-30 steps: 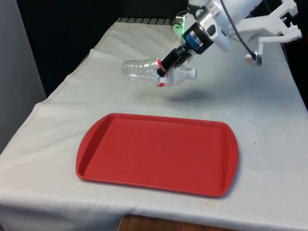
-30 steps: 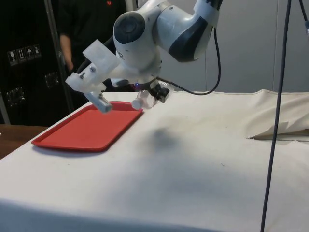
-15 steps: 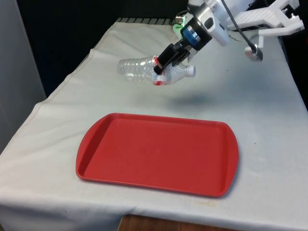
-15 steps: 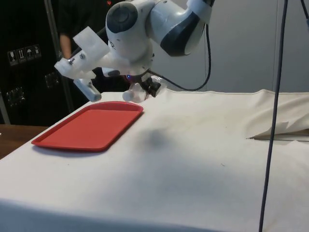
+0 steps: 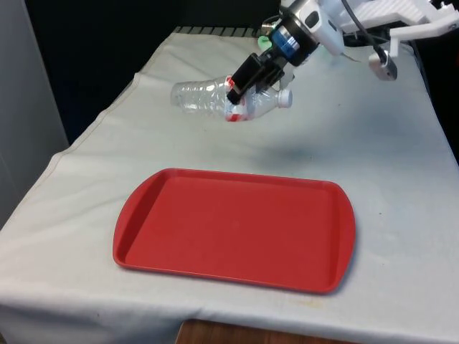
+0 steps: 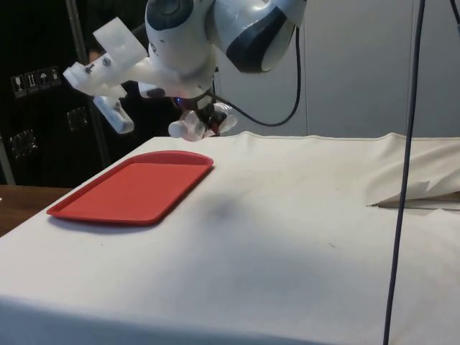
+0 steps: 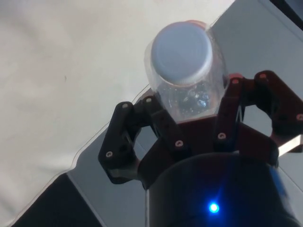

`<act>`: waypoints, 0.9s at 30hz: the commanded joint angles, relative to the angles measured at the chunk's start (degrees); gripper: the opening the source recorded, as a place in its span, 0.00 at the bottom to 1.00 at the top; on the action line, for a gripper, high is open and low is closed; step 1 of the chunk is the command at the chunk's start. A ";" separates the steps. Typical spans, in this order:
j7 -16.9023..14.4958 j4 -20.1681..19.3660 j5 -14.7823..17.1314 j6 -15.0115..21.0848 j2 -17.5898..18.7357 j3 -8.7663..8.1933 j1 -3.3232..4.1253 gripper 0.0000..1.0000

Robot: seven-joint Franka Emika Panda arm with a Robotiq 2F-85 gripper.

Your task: Place the bottle upright on the tray.

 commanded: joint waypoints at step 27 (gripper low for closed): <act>0.23 5.73 2.69 1.03 -0.11 -0.34 -0.23 0.16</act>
